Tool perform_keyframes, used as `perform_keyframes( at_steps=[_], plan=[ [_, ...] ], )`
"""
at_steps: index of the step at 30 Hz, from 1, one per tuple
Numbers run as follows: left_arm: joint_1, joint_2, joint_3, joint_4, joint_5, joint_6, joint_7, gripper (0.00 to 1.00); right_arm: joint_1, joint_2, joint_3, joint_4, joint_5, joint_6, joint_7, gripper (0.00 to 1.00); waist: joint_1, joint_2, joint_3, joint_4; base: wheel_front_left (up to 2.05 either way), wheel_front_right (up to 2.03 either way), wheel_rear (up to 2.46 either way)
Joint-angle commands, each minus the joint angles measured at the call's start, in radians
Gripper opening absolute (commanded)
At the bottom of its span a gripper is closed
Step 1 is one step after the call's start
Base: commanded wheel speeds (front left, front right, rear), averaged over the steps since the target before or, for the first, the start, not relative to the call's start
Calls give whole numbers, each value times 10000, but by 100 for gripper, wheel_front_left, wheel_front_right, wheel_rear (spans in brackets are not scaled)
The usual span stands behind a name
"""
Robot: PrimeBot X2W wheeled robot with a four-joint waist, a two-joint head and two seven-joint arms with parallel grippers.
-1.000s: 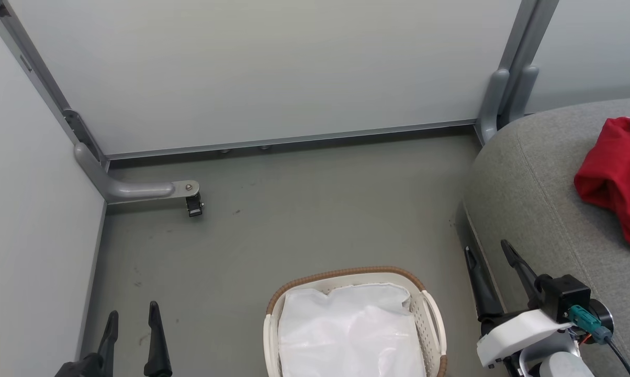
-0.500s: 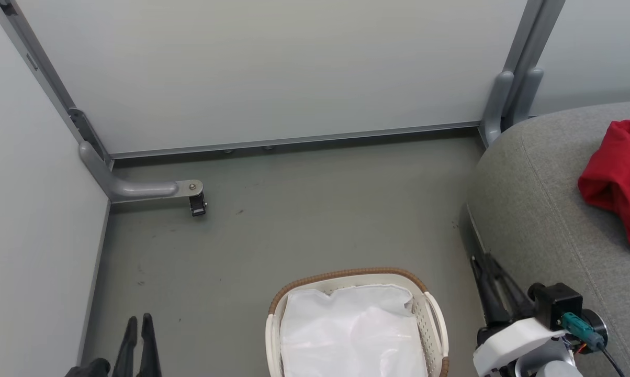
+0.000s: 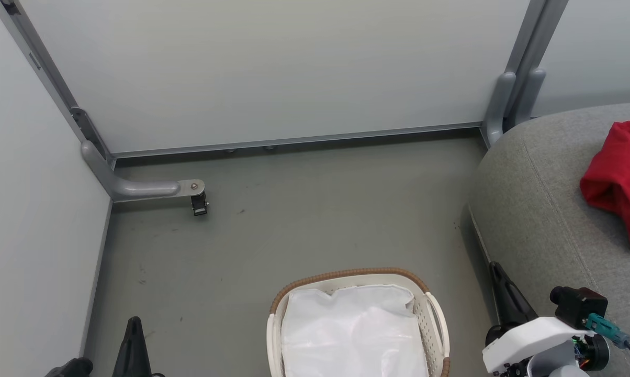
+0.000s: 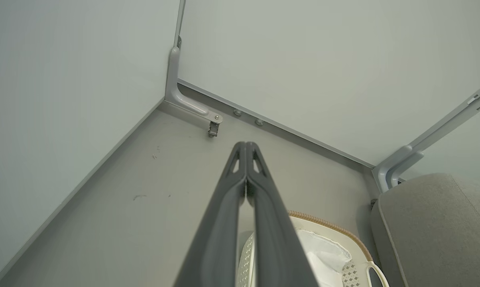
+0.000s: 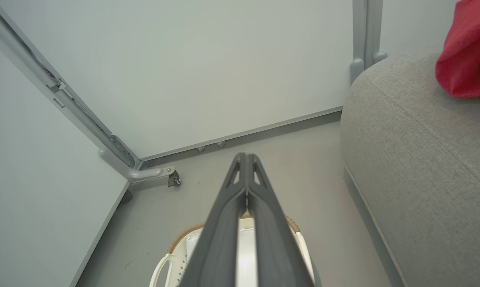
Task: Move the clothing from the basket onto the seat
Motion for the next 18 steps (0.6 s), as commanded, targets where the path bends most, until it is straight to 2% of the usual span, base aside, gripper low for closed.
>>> perform_keyframes(
  at_steps=[1, 18],
  plan=[
    [-327, 31, 77, -150, -411, -67, 105, 0, -233, -59, -78, -194, 459, -2, 85, 0, 1, 13, -1, 6, 0, 0, 0],
    [-792, 41, 290, -170, -2800, -168, 801, 0, -356, -97, -369, -282, 3153, -3, 767, 0, 1, 28, -5, 71, 0, 0, 0]
  ],
)
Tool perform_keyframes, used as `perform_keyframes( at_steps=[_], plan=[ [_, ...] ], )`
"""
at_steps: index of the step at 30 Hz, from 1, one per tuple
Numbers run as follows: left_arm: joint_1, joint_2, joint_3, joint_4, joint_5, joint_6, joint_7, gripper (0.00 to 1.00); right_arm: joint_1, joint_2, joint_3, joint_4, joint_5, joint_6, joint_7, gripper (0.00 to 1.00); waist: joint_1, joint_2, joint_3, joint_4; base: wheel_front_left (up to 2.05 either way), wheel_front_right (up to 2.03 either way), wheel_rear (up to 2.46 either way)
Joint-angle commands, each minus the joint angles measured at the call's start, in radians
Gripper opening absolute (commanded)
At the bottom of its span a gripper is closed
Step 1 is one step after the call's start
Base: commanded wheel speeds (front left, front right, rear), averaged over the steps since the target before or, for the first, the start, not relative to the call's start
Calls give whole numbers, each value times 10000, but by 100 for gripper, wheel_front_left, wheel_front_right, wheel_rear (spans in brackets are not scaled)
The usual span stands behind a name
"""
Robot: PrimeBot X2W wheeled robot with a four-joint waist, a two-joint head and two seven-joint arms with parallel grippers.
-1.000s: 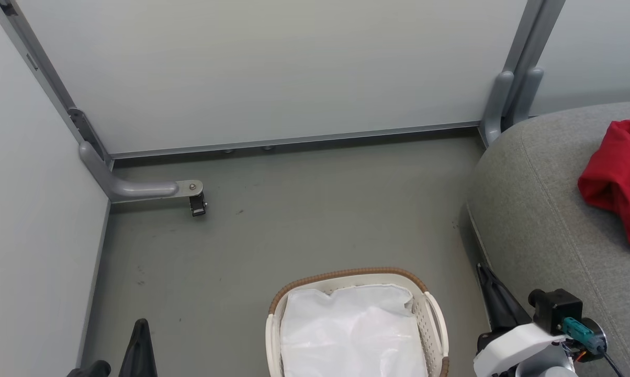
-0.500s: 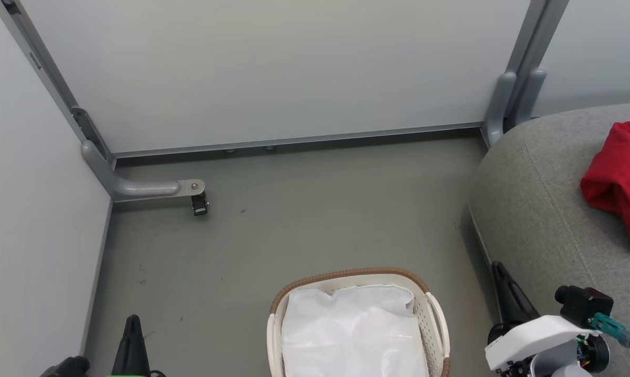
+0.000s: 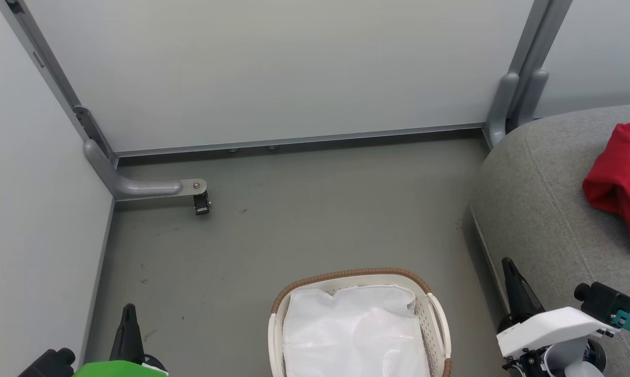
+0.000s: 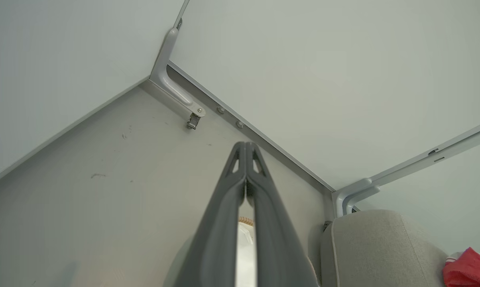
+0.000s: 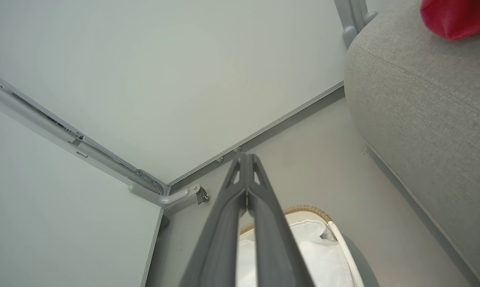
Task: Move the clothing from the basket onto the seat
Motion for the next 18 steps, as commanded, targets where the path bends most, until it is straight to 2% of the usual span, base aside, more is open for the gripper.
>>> perform_keyframes(
  at_steps=[1, 18],
  plan=[
    [-310, 41, 85, -148, -337, -55, 82, 0, -254, -66, -73, -177, 388, -3, 94, 0, 1, 29, -1, 6, 0, 0, 0],
    [-703, 50, 258, -155, -2320, -138, 660, 0, -354, -89, -327, -245, 2604, -5, 668, 0, 1, 44, -5, 72, 0, 0, 0]
  ],
)
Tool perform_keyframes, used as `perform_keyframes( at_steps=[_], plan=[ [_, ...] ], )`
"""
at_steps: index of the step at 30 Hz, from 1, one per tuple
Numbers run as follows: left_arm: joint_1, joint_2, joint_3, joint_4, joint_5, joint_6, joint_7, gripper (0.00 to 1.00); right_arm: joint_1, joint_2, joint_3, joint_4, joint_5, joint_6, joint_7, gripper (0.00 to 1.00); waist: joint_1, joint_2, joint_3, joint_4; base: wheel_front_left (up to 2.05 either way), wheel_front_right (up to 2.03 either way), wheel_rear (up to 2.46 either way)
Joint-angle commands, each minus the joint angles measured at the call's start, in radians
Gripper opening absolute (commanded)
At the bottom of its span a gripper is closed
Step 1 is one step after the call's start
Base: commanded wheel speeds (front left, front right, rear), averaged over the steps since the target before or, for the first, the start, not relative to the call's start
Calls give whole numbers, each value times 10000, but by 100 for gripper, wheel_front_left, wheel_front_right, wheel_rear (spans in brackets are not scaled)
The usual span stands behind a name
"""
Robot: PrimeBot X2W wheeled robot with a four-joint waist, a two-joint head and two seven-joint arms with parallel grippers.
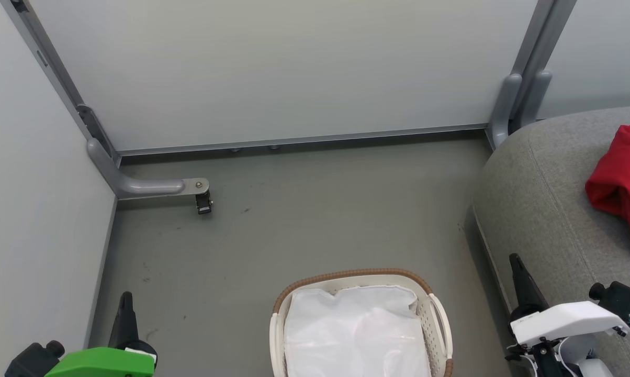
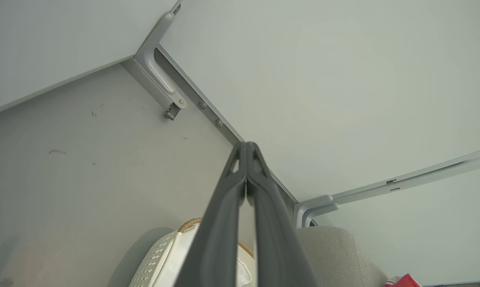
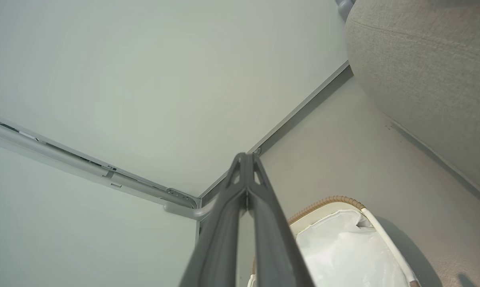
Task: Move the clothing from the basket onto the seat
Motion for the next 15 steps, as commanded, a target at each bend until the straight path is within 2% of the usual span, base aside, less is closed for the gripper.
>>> perform_keyframes(
  at_steps=[1, 15],
  plan=[
    [-318, 51, 57, -127, -302, -42, 70, 0, -250, -73, -66, -143, 317, -5, 76, 0, 0, 45, 0, 5, 0, 0, 0],
    [-581, 58, 186, -130, -1700, -113, 480, 0, -311, -82, -253, -189, 1874, -6, 492, 0, 0, 57, -4, 60, 0, 0, 0]
  ],
)
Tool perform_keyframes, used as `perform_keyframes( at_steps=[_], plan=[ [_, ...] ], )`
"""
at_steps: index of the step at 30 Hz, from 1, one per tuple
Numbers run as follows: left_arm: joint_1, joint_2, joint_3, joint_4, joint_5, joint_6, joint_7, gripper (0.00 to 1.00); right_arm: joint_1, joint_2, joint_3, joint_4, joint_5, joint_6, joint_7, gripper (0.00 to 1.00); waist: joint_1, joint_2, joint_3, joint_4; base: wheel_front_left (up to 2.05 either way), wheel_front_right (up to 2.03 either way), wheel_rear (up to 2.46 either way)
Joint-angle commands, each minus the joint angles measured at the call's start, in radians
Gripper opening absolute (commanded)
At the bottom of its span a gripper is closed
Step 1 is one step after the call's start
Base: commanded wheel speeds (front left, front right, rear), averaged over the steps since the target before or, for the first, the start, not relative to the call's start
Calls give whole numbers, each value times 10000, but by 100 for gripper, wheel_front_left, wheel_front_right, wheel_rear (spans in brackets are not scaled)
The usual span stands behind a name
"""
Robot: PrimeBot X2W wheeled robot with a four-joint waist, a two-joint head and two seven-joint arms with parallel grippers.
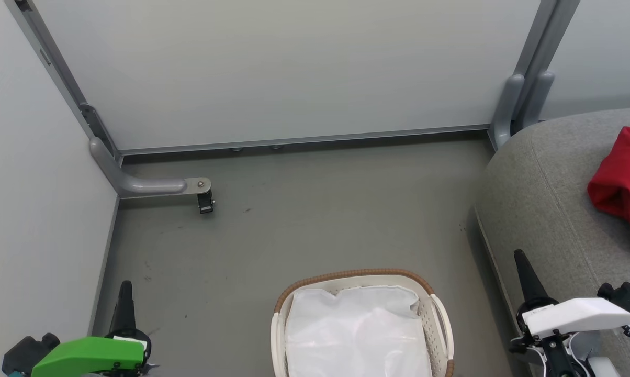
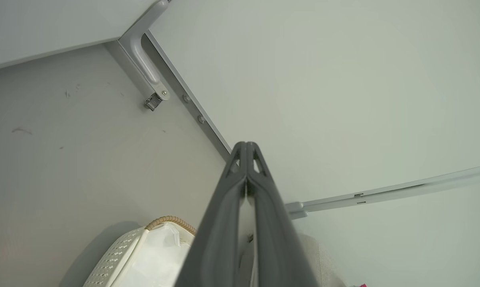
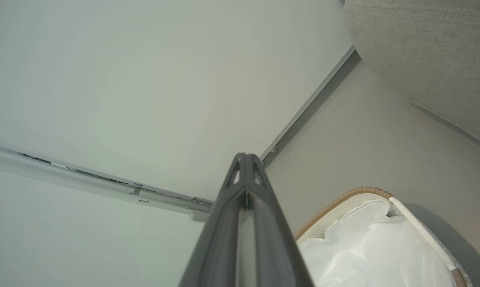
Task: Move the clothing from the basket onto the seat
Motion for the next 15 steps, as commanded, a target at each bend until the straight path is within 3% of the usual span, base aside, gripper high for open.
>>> perform_keyframes(
  at_steps=[1, 15],
  plan=[
    [-263, 56, 71, -113, -276, -87, 77, 0, -212, -69, -63, -121, 275, -4, 79, 0, 0, 58, 0, 5, 0, 0, 0],
    [-505, 63, 173, -113, -1484, -131, 426, 0, -266, -76, -228, -160, 1621, -6, 439, 0, 0, 70, -4, 59, 0, 0, 0]
  ],
)
